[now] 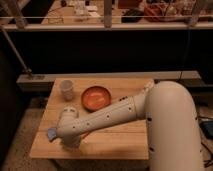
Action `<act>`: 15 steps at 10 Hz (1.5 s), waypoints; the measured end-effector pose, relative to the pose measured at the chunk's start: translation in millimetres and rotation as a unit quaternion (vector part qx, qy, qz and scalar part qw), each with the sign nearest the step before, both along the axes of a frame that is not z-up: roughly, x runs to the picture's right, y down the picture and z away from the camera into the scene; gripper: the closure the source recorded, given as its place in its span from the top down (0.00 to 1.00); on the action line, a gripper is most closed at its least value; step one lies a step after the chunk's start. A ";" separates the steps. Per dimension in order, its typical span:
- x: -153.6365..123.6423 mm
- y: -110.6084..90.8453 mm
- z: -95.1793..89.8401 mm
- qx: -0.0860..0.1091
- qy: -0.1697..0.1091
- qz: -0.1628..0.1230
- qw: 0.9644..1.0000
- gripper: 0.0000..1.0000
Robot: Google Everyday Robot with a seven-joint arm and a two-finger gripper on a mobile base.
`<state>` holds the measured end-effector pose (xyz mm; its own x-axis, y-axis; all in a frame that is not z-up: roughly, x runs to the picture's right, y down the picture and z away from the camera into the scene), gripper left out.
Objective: Place the pepper on the white sponge
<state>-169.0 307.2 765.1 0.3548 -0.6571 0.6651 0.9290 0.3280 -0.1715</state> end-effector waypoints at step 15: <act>13.5 -21.0 -23.4 0.011 0.014 0.004 1.000 0.05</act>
<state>-155.6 286.1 741.6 0.3780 -0.6692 0.6398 0.9214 0.3392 -0.1896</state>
